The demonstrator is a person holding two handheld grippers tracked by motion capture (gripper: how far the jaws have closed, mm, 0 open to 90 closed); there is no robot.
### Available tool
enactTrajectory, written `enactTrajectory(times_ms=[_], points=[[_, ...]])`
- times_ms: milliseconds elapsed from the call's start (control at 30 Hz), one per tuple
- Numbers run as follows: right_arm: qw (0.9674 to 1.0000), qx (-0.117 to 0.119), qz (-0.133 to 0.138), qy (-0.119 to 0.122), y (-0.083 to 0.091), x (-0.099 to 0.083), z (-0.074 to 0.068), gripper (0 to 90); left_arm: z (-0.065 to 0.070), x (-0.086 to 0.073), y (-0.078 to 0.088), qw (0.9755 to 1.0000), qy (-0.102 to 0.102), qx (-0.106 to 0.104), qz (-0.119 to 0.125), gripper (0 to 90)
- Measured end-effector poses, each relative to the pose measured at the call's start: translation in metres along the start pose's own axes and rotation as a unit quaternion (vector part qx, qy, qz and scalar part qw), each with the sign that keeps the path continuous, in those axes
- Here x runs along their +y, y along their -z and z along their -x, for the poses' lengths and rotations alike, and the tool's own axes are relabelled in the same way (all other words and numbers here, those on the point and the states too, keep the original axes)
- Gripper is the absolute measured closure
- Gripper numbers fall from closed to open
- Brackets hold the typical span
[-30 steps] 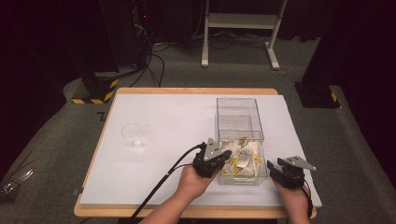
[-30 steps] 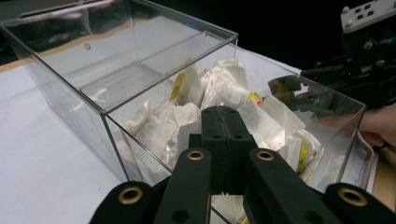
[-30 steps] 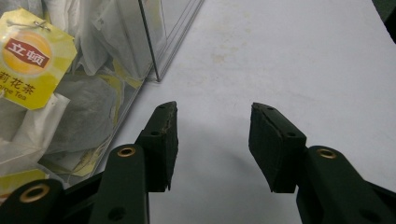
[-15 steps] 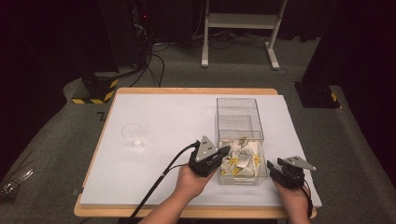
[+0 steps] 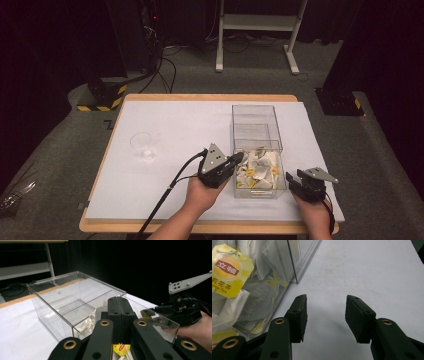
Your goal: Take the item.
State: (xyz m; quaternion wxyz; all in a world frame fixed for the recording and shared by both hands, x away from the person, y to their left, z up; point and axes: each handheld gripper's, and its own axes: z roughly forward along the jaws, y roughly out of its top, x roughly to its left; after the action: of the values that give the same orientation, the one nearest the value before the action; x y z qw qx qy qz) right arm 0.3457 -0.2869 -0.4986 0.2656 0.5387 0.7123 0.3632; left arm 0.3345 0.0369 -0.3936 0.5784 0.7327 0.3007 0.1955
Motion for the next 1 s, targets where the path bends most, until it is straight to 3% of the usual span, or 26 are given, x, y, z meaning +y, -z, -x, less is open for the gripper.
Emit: enactTrajectory(times_ms=[333, 667, 1000], points=[[1.0000, -0.001, -0.001, 0.000, 0.000, 0.000, 0.000, 52.5, -0.002, 0.005, 0.011, 0.9991, 0.005, -0.001, 0.041, 89.9], [1.0000, -0.002, -0.002, 0.001, 0.000, 0.000, -0.001, 52.5, -0.005, 0.015, 0.023, 0.9966, 0.016, 0.002, 0.081, 89.8], [1.0000, -0.004, -0.003, 0.000, 0.000, 0.000, -0.001, 52.5, -0.001, 0.028, 0.027, 0.9942, 0.007, -0.002, 0.107, 89.9]])
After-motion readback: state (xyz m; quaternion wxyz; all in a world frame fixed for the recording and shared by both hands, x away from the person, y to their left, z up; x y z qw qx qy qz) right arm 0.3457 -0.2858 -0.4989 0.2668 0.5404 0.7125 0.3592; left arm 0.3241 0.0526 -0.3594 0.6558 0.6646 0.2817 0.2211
